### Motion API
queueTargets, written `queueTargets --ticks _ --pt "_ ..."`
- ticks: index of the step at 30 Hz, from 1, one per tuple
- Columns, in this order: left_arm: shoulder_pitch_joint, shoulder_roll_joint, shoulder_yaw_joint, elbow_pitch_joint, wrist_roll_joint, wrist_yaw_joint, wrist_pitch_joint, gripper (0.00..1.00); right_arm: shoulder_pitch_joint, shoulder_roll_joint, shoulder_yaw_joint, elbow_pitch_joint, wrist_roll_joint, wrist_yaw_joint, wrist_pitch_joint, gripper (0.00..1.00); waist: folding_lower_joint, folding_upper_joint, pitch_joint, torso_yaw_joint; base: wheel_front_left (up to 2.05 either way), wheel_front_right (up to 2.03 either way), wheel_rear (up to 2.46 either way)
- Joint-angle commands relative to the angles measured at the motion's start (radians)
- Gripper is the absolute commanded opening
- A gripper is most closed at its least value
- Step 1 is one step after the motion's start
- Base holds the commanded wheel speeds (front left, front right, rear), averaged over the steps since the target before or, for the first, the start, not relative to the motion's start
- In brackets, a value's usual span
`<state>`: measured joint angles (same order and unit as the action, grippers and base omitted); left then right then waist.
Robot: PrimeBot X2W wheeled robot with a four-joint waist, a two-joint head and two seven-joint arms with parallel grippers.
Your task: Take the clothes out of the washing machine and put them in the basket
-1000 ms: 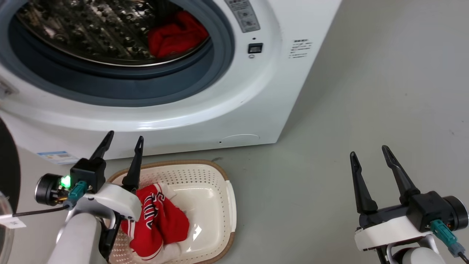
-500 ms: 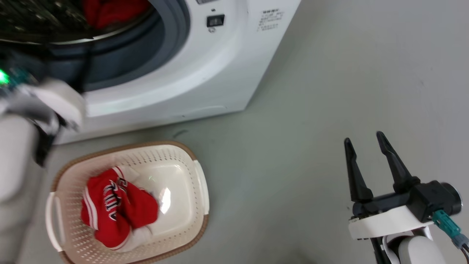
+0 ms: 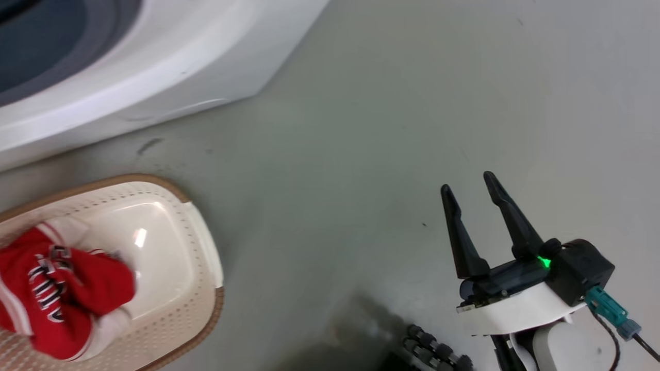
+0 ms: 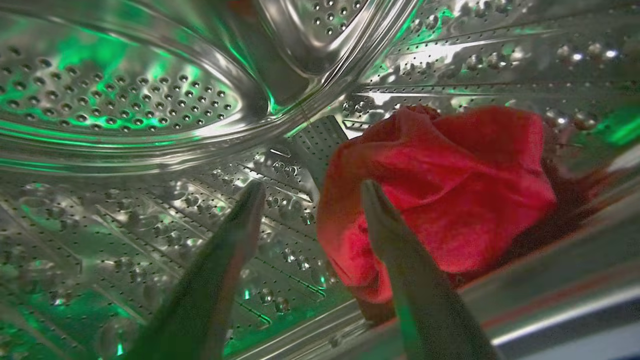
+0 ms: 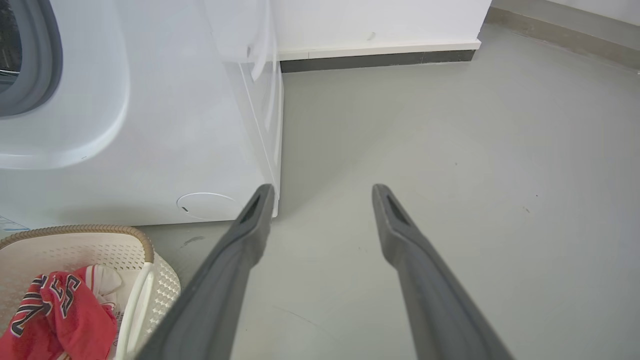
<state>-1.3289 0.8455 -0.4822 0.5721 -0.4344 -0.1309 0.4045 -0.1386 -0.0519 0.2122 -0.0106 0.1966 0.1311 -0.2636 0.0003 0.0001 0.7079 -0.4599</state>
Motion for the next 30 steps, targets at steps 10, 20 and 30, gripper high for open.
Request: queueTargets --ticks 10,20,30 --pt "-0.235 -0.063 -0.055 0.189 0.022 0.005 0.147 1.00 -0.006 0.002 0.020 -0.047 0.052 -0.001 -0.002 1.00 -0.0003 -0.0001 0.133 -0.063 0.00 0.00 0.00" --pt "-0.258 -0.112 -0.115 0.328 -0.002 0.001 0.187 1.00 0.017 0.002 0.018 -0.111 0.100 -0.001 -0.002 1.00 -0.0003 -0.0001 0.163 -0.054 0.00 0.00 0.00" --pt "-0.284 -0.096 -0.199 0.345 -0.045 0.000 0.141 0.00 0.006 0.002 0.023 -0.104 0.101 -0.001 -0.002 1.00 -0.0003 -0.0001 0.167 -0.052 0.00 0.00 0.00"
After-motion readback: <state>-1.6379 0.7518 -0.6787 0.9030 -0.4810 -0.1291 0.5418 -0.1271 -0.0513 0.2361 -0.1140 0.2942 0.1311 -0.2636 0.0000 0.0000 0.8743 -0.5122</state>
